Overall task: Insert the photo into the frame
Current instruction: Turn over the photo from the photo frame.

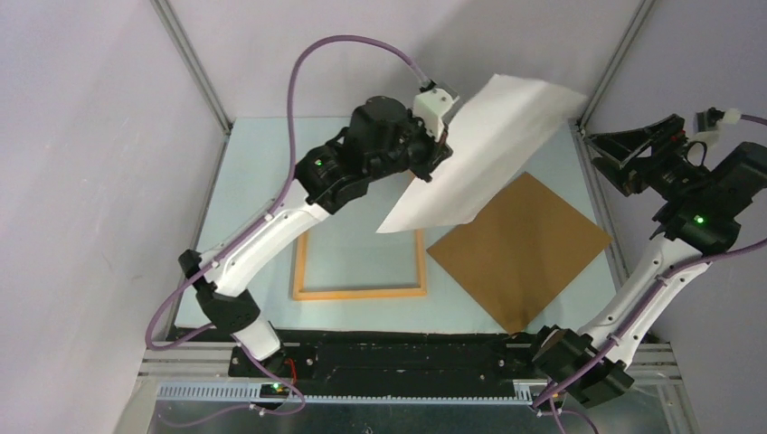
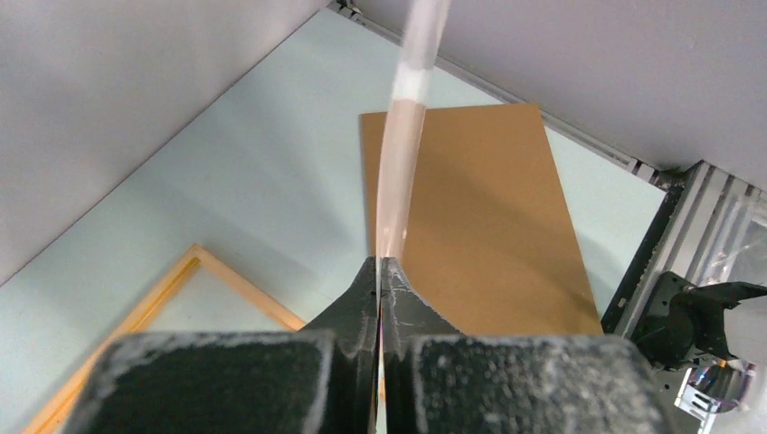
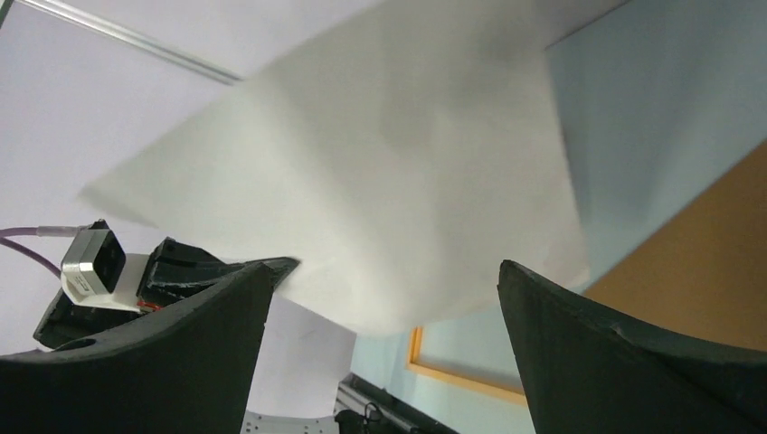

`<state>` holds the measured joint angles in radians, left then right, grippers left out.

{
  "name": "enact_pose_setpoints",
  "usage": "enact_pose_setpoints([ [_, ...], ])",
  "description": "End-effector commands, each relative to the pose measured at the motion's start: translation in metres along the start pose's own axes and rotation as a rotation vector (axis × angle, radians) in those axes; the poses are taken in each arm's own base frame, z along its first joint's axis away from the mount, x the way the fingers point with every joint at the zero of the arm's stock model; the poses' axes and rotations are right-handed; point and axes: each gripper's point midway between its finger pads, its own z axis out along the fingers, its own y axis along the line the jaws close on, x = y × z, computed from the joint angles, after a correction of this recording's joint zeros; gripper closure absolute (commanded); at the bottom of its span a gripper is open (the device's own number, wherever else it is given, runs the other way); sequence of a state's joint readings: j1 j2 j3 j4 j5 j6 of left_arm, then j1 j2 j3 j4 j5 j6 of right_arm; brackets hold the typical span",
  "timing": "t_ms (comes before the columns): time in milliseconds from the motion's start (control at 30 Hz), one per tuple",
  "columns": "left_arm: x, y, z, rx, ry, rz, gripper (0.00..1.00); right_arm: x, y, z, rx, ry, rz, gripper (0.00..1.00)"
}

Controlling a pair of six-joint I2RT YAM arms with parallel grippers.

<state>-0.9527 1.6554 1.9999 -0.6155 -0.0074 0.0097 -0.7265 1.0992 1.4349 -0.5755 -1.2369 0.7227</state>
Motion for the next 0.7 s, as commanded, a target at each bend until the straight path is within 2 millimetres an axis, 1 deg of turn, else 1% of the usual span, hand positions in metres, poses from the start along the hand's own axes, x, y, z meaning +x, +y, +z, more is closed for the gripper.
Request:
enact_pose_setpoints([
  [0, -0.021, 0.000, -0.033, 0.056, -0.063, -0.095, 1.00, -0.003, 0.012, -0.017, 0.016, -0.023, -0.111, 0.00],
  [33, -0.019, 0.000, -0.034, 0.062, -0.058, -0.107, 1.00, -0.005, 0.008, -0.018, 0.031, -0.033, -0.105, 0.00],
  [67, -0.021, 0.001, -0.040, 0.071, -0.066, -0.113, 1.00, -0.007, 0.004, -0.018, 0.044, -0.040, -0.116, 0.01],
  [100, -0.018, 0.000, -0.041, 0.078, -0.057, -0.125, 1.00, -0.008, 0.000, -0.018, 0.052, -0.040, -0.109, 0.01],
  [133, -0.020, 0.000, -0.048, 0.090, -0.066, -0.129, 1.00, -0.010, -0.004, -0.017, 0.066, -0.047, -0.117, 0.00],
  [167, -0.014, -0.001, -0.050, 0.096, -0.053, -0.140, 1.00, -0.011, -0.008, -0.016, 0.073, -0.047, -0.113, 0.01],
  [200, -0.017, -0.003, -0.058, 0.112, -0.064, -0.144, 1.00, -0.012, -0.012, -0.015, 0.087, -0.053, -0.122, 0.01],
  [233, -0.011, -0.003, -0.059, 0.119, -0.051, -0.155, 1.00, -0.012, -0.015, -0.014, 0.094, -0.051, -0.122, 0.00],
  [267, -0.014, -0.006, -0.067, 0.143, -0.062, -0.161, 1.00, -0.014, -0.020, -0.013, 0.114, -0.060, -0.136, 0.01],
  [300, -0.008, -0.008, -0.069, 0.156, -0.048, -0.180, 1.00, -0.013, -0.023, -0.011, 0.118, -0.054, -0.136, 0.01],
  [333, -0.011, -0.011, -0.078, 0.184, -0.058, -0.188, 1.00, -0.015, -0.028, -0.009, 0.139, -0.062, -0.147, 0.01],
  [367, -0.006, -0.016, -0.080, 0.220, -0.044, -0.212, 1.00, -0.012, -0.030, -0.005, 0.140, -0.052, -0.150, 0.01],
  [400, -0.009, -0.015, -0.087, 0.225, -0.054, -0.223, 1.00, -0.013, -0.035, -0.003, 0.157, -0.056, -0.155, 0.01],
  [433, -0.005, -0.018, -0.090, 0.253, -0.043, -0.251, 1.00, -0.010, -0.038, 0.002, 0.153, -0.039, -0.153, 0.01],
  [500, -0.005, -0.013, -0.102, 0.262, -0.049, -0.292, 1.00, -0.005, -0.046, 0.011, 0.165, -0.016, -0.156, 0.01],
  [533, 0.000, -0.012, -0.103, 0.265, -0.036, -0.310, 1.00, -0.001, -0.051, 0.017, 0.173, 0.002, -0.150, 0.00],
  [567, 0.000, -0.007, -0.109, 0.269, -0.038, -0.339, 1.00, 0.000, -0.054, 0.020, 0.177, 0.010, -0.152, 0.00],
  [600, 0.008, -0.005, -0.108, 0.268, -0.020, -0.362, 1.00, 0.004, -0.058, 0.026, 0.182, 0.023, -0.149, 0.00],
  [633, 0.010, 0.002, -0.111, 0.265, -0.019, -0.392, 1.00, 0.005, -0.061, 0.028, 0.186, 0.028, -0.154, 0.01],
  [667, 0.019, 0.007, -0.110, 0.256, 0.002, -0.417, 1.00, 0.008, -0.065, 0.031, 0.193, 0.035, -0.155, 0.01],
])
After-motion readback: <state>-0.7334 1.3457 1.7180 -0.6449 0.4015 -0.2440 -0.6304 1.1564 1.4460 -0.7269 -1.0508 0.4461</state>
